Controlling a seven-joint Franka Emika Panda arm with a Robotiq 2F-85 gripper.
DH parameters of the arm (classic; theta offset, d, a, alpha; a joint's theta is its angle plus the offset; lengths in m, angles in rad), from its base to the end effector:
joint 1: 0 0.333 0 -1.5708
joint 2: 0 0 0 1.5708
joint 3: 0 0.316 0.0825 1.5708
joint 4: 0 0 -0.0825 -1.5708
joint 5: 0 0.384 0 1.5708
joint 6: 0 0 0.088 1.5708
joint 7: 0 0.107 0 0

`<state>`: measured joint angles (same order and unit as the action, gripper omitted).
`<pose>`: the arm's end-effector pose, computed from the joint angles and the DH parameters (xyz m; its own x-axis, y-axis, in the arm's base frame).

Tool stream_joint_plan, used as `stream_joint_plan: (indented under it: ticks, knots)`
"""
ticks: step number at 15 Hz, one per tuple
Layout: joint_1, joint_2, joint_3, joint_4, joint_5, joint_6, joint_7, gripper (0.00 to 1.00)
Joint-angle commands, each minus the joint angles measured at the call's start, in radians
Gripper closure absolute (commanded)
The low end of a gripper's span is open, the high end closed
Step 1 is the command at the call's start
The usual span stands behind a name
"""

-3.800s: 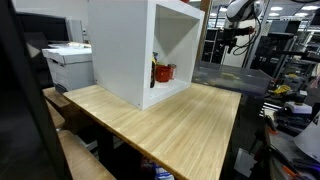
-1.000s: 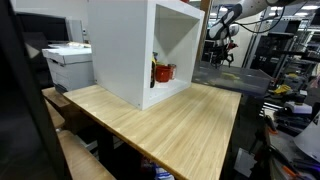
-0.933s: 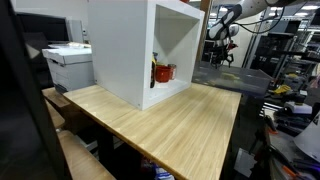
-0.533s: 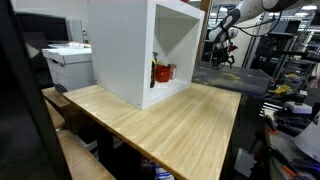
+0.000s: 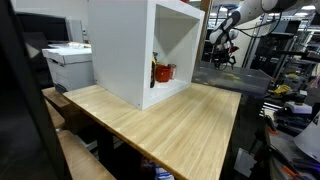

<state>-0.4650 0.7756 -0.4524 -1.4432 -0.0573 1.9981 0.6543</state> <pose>0.4701 -0.5250 0.2535 0.1345 -0.9876 0.0810 -0.9203 -0.0941 0.3798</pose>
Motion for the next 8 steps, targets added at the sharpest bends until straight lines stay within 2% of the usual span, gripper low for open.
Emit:
stream_joint_plan:
  ticks: [1,8]
  knots:
    - [0.006,0.007,-0.006,-0.004,-0.031,0.021,-0.038,0.00]
    - [0.021,0.030,-0.005,-0.004,-0.054,0.026,-0.030,0.00]
